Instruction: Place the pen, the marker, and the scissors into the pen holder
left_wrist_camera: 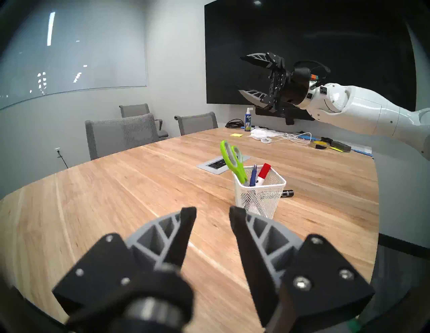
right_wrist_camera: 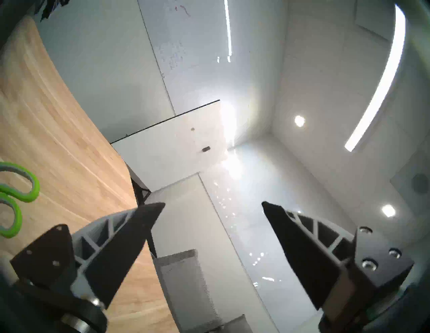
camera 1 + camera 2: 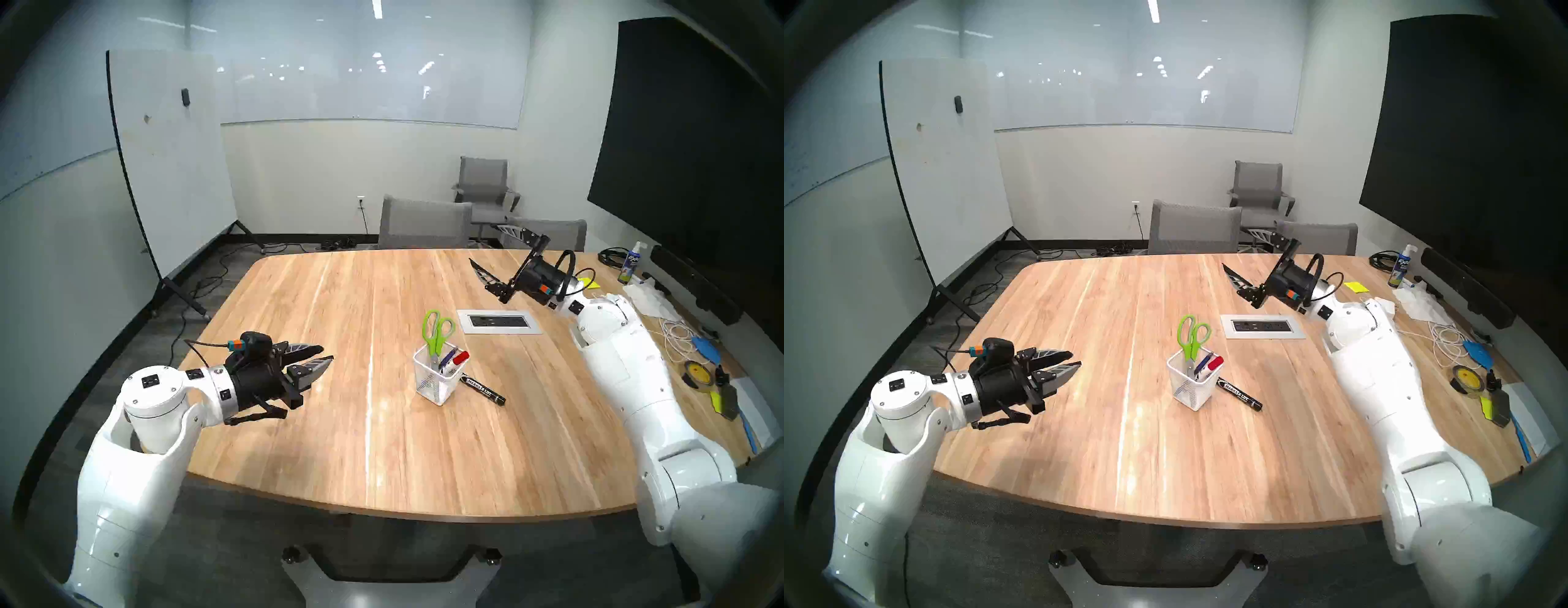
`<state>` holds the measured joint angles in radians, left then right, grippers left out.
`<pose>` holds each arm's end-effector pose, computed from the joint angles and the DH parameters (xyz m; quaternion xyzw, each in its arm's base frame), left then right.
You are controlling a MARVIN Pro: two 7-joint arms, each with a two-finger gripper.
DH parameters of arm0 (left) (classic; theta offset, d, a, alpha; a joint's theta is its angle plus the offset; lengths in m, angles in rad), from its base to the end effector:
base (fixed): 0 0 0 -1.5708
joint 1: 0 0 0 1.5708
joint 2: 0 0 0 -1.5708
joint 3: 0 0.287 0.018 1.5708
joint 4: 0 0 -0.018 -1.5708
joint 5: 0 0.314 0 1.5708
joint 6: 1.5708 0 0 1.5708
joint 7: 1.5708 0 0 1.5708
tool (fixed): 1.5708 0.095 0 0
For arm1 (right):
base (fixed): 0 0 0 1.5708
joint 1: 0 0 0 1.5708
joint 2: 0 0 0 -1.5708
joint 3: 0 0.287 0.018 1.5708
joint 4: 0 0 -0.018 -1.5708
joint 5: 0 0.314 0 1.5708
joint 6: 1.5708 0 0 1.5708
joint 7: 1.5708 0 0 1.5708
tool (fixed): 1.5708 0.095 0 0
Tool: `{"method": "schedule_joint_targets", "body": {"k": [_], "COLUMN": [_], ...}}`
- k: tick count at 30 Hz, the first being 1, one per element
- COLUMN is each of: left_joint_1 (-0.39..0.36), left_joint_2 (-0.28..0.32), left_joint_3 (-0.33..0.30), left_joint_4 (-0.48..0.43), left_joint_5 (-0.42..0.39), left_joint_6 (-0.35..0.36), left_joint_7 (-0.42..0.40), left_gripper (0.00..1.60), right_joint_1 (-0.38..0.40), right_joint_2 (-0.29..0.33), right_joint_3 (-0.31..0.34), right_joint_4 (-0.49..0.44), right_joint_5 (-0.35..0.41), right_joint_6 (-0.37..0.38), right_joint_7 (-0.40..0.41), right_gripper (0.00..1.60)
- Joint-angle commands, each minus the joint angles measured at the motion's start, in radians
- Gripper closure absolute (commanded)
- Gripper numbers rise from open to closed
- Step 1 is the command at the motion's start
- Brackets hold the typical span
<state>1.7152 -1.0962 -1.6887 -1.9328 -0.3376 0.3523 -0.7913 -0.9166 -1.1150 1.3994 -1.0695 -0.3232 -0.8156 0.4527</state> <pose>0.3547 0.0539 -0.2165 0.7064 -0.3132 0.5870 0.2417 0.5453 -0.0872 -0.1478 0.3337 0.5240 0.7731 0.1280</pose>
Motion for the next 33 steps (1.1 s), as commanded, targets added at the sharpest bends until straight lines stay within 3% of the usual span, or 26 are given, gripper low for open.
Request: {"method": "schedule_joint_targets", "body": {"k": [1, 17, 22, 29, 33], "left_joint_1": [-0.003, -0.003, -0.003, -0.003, -0.003], "left_joint_2": [0.001, -0.001, -0.001, -0.002, -0.002], "left_joint_3": [-0.004, -0.005, -0.005, -0.005, -0.006], "left_joint_4": [-0.018, -0.018, -0.018, -0.018, -0.018], "left_joint_5": [0.001, 0.003, 0.003, 0.004, 0.004], "left_joint_6": [0.0, 0.0, 0.0, 0.0, 0.0], "left_joint_7": [0.003, 0.003, 0.002, 0.002, 0.002], "left_gripper": [0.67, 0.67, 0.67, 0.67, 0.67], "right_joint_1": [0.048, 0.092, 0.085, 0.084, 0.081], "right_joint_2": [0.023, 0.029, 0.012, -0.015, -0.019], "right_joint_3": [-0.004, 0.004, 0.037, 0.076, 0.075], "right_joint_4": [-0.002, 0.036, 0.041, 0.057, 0.047], "right_joint_5": [0.105, 0.134, 0.167, 0.141, 0.067], "right_joint_6": [0.05, 0.077, 0.115, 0.194, 0.206], "right_joint_7": [0.106, 0.229, 0.218, 0.149, 0.073], "right_gripper": [0.0, 0.0, 0.0, 0.0, 0.0]}}
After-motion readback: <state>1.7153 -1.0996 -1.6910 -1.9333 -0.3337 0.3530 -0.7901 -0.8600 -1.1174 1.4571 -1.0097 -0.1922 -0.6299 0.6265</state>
